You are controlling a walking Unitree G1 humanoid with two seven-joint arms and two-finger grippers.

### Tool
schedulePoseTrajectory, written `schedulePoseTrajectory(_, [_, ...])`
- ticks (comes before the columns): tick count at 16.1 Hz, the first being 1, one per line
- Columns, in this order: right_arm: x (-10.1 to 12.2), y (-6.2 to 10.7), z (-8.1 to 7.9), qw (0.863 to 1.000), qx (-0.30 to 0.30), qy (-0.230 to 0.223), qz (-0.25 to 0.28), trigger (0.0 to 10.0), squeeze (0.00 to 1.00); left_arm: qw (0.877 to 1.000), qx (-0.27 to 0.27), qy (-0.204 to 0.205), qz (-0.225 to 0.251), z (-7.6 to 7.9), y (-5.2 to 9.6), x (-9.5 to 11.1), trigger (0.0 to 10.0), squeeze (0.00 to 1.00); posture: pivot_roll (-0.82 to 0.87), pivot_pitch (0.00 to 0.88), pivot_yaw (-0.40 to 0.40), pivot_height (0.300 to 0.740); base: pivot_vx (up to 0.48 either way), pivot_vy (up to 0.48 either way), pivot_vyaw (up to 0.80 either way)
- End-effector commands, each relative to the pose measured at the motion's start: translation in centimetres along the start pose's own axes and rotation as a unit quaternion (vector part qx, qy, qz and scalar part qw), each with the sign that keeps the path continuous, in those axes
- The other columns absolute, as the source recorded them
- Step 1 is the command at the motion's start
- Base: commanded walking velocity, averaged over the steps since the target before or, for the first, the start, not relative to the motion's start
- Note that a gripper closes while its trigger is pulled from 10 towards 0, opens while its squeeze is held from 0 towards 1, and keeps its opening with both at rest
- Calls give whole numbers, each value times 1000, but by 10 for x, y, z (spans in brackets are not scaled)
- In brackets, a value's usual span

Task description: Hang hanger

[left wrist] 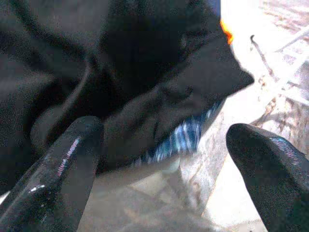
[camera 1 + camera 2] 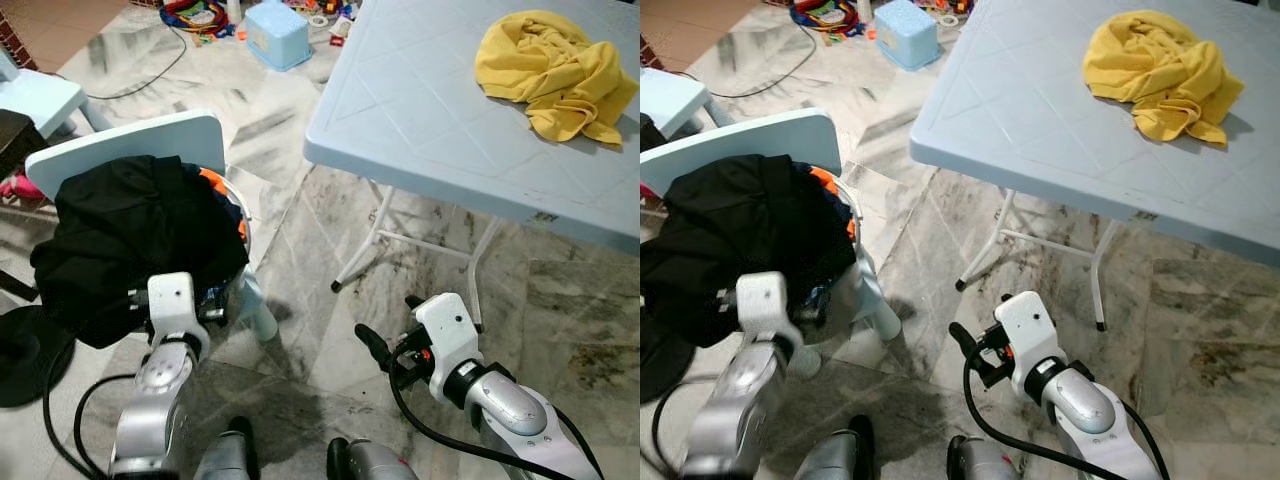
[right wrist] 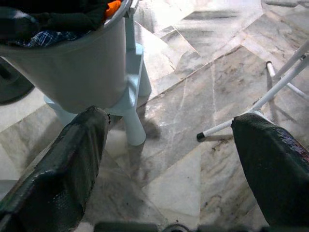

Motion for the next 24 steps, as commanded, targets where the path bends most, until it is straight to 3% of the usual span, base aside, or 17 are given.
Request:
schedulePoseTrajectory(1, [-5,4,0,1000,-5,-7,-9,10000,0,1000,-3,-5,-17,-3,-3,-8,10000,0,-50,206,-83,740,0,0,0])
schedulePoseTrajectory(5, [-7,12,-7,1000,-11,-16,-14,10000,0,999,-29,-3,-31,8,-33,1,10000,0,-98,239,-72,740,0,0,0])
schedulePoseTrajectory(8, [-9,21,-5,999,-21,-17,-23,10000,0,998,-47,-6,-52,21,-51,-10,10000,0,-144,263,-77,740,0,0,0])
schedulePoseTrajectory(11, [-9,29,-1,999,-32,-23,-29,10000,0,996,-62,-8,-64,30,-54,-14,10000,0,-164,280,-83,740,0,0,0])
schedulePoseTrajectory(14, [-12,33,-3,998,-33,-39,-39,10000,0,993,-87,-36,-70,42,-55,-17,10000,0,-166,298,-86,740,0,0,0])
schedulePoseTrajectory(15, [-12,33,-6,998,-31,-41,-39,10000,0,992,-90,-49,-78,41,-55,-23,7922,0,-167,303,-85,740,0,0,0])
schedulePoseTrajectory(16, [-12,33,-6,998,-31,-42,-40,10000,0,992,-87,-50,-77,38,-54,-23,2784,0,-166,307,-85,740,0,0,0])
schedulePoseTrajectory(17, [-13,34,-7,998,-31,-42,-41,10000,0,992,-87,-53,-74,37,-55,-22,8118,0,-163,308,-85,740,0,0,0])
schedulePoseTrajectory(18, [-14,34,-6,998,-31,-43,-42,10000,0,992,-87,-60,-70,37,-55,-19,10000,0,-161,308,-85,740,0,0,0])
schedulePoseTrajectory(20, [-16,35,-5,997,-33,-47,-47,10000,0,990,-105,-78,-61,43,-60,-13,10000,0,-155,305,-87,740,0,0,0])
schedulePoseTrajectory(24, [-14,29,-4,997,-32,-46,-44,10000,0,977,-167,-118,-59,74,-53,-10,10000,0,-135,295,-80,740,0,0,0])
Point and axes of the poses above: a point about 5 cm out from each wrist's last joint towards the gripper, its own y axis pointing back from the gripper into the wrist, its own x axis along the axis of the wrist's last joint, z = x × y, the point moved 5 cm from there along -y, pointing out of the wrist towards the gripper, and after that the axes turned 12 degrees about y, right-handed, at the moved point
